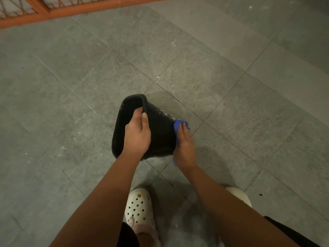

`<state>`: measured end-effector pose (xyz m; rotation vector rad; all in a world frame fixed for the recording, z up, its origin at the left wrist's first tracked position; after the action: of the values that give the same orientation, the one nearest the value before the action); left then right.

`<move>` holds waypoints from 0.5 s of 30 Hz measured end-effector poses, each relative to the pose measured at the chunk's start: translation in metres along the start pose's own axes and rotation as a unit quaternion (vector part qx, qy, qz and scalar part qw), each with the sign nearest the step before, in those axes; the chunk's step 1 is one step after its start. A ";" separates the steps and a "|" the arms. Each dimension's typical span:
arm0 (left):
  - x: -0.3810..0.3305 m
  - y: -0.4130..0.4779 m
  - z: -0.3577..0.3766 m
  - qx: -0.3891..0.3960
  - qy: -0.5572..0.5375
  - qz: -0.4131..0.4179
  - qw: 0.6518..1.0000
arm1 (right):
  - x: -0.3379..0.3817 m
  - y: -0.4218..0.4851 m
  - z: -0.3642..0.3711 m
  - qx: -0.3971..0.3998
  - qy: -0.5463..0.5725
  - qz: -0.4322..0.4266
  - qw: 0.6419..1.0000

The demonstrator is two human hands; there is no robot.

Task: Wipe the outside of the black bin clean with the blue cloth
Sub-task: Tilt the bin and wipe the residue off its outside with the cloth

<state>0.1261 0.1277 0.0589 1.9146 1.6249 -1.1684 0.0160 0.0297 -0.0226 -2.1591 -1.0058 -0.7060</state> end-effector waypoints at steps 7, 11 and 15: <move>0.000 0.000 -0.001 0.006 0.004 0.014 1.000 | 0.016 -0.005 0.007 -0.034 -0.015 -0.086 0.996; 0.003 -0.002 -0.002 0.010 0.002 0.019 1.000 | -0.008 0.011 0.001 0.007 0.013 0.010 1.000; 0.001 -0.001 -0.001 0.010 0.011 0.021 1.000 | -0.009 -0.003 0.004 -0.012 0.010 0.042 0.999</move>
<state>0.1251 0.1295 0.0587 1.9708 1.5834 -1.1552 0.0095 0.0300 -0.0306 -2.1958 -0.8958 -0.7021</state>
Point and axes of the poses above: each hand's wrist, its own y-axis towards the middle knuckle, its own z-axis out of the palm, x = y × z, the point moved 3 cm from there along y, towards the middle knuckle, and after that the axes turned 3 degrees about -y, right-handed, at the moved point
